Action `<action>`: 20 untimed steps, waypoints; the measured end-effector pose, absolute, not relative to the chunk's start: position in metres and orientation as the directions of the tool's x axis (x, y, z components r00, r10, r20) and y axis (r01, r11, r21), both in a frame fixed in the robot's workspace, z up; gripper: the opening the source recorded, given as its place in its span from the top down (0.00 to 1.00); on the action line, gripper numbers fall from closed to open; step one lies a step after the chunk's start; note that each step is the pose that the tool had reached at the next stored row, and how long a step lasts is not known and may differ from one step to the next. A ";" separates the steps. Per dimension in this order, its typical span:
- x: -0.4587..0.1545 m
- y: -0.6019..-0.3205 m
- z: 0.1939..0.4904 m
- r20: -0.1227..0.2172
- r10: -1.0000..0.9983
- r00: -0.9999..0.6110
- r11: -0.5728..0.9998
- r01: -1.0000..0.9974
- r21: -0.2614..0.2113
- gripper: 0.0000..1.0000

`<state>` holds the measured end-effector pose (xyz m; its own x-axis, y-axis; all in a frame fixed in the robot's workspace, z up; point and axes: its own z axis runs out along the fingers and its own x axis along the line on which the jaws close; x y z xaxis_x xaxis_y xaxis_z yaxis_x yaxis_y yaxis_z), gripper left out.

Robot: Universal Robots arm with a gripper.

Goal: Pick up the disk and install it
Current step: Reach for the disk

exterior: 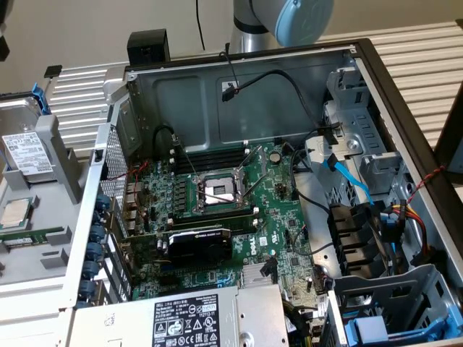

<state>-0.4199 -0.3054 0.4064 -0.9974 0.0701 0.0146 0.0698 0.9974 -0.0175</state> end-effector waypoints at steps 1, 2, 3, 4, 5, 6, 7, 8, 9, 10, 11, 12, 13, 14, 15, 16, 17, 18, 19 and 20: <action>-0.421 -0.303 0.406 0.014 0.070 -0.997 0.997 0.070 -0.029 0.89; -0.422 -0.301 0.406 0.013 0.070 -0.997 0.997 0.070 -0.042 0.89; -0.422 -0.299 0.405 0.012 0.071 -0.997 0.996 0.070 -0.053 0.89; -0.424 -0.297 0.405 0.009 0.071 -0.997 0.996 0.070 -0.060 0.89; -0.425 -0.295 0.405 0.003 0.071 -0.997 0.996 0.070 -0.062 0.89; -0.427 -0.293 0.404 -0.003 0.071 -0.997 0.996 0.071 -0.062 0.89; -0.430 -0.292 0.404 -0.008 0.071 -0.997 0.996 0.071 -0.062 0.89; -0.433 -0.291 0.403 -0.011 0.071 -0.997 0.996 0.071 -0.062 0.89; -0.436 -0.290 0.403 -0.013 0.071 -0.997 0.996 0.071 -0.061 0.89; -0.440 -0.289 0.403 -0.015 0.071 -0.997 0.996 0.071 -0.061 0.89; -0.444 -0.289 0.402 -0.017 0.071 -0.997 0.996 0.072 -0.061 0.89; -0.449 -0.289 0.402 -0.019 0.071 -0.997 0.996 0.072 -0.059 0.89; -0.453 -0.288 0.402 -0.020 0.071 -0.997 0.996 0.072 -0.055 0.89; -0.458 -0.288 0.402 -0.020 0.071 -0.997 0.996 0.072 -0.049 0.89; -0.462 -0.288 0.401 -0.020 0.071 -0.997 0.997 0.072 -0.040 0.89; -0.466 -0.288 0.401 -0.019 0.071 -0.997 0.997 0.072 -0.028 0.89; -0.470 -0.288 0.401 -0.019 0.071 -0.997 0.997 0.072 -0.016 0.89; -0.475 -0.288 0.401 -0.018 0.072 -0.997 0.997 0.072 -0.004 0.89; -0.479 -0.288 0.401 -0.017 0.072 -0.997 0.997 0.072 0.008 0.89; -0.483 -0.288 0.400 -0.017 0.072 -0.997 0.997 0.072 0.017 0.89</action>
